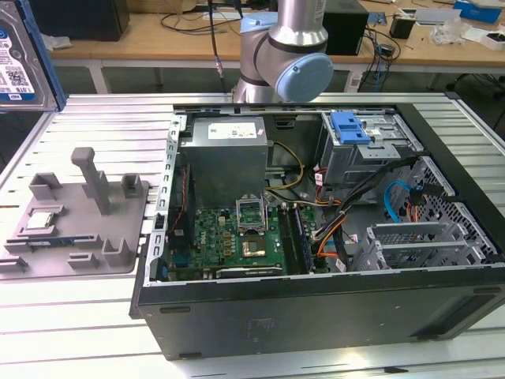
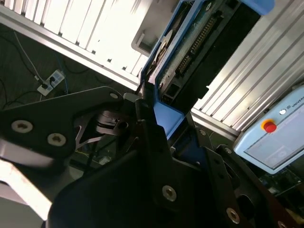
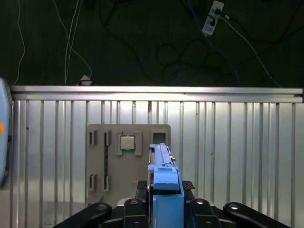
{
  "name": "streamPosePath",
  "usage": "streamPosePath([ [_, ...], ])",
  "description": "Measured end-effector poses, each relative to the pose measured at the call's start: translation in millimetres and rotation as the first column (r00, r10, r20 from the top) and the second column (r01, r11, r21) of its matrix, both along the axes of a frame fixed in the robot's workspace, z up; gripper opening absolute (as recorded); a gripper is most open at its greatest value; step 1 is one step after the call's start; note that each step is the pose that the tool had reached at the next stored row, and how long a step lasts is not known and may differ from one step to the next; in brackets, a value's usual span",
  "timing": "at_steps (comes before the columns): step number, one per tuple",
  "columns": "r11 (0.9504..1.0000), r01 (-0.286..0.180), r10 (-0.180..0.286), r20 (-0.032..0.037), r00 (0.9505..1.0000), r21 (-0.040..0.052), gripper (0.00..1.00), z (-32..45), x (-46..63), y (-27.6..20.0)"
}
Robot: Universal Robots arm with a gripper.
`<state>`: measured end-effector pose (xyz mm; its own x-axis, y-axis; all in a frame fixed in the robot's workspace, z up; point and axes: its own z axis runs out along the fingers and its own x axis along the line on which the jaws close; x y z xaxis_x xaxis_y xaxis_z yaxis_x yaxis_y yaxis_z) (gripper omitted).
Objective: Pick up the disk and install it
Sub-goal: 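Pick up the disk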
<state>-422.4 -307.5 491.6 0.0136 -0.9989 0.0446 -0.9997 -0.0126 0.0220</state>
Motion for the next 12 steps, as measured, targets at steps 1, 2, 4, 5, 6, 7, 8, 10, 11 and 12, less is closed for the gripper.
streamPosePath([
  [1, 1.0000, 0.000, 0.000, -0.0003, 1.0000, 0.0000, 0.37, 0.3, 1.2, -0.6],
  [2, 1.0000, 0.000, 0.000, -0.0004, 1.0000, 0.0000, 0.37, 0.4, 2.9, -1.5],
  [4, 1.0000, 0.000, 0.000, -0.0013, 1.0000, 0.0000, 0.37, 0.8, 6.8, -3.9],
  [5, 1.0000, 0.000, 0.000, -0.0018, 1.0000, 0.0000, 0.37, 1.0, 8.3, -4.9],
  [6, 1.0000, 0.000, 0.000, -0.0026, 1.0000, 0.0000, 0.37, 1.3, 10.1, -6.3],
  [7, 1.0000, 0.000, 0.000, -0.0035, 1.0000, 0.0000, 0.37, 1.6, 11.8, -7.8],
  [8, 1.0000, 0.000, 0.000, -0.0046, 1.0000, 0.0000, 0.37, 2.1, 13.4, -9.2],
  [10, 1.0000, 0.000, 0.000, -0.0089, 1.0000, 0.0001, 0.37, 4.1, 20.9, -16.8],
  [11, 1.0000, 0.000, 0.000, -0.0110, 0.9999, 0.0000, 0.37, 4.9, 23.9, -19.7],
  [12, 1.0000, 0.000, 0.000, -0.0121, 0.9999, -0.0001, 0.37, 5.4, 25.7, -21.4],
])
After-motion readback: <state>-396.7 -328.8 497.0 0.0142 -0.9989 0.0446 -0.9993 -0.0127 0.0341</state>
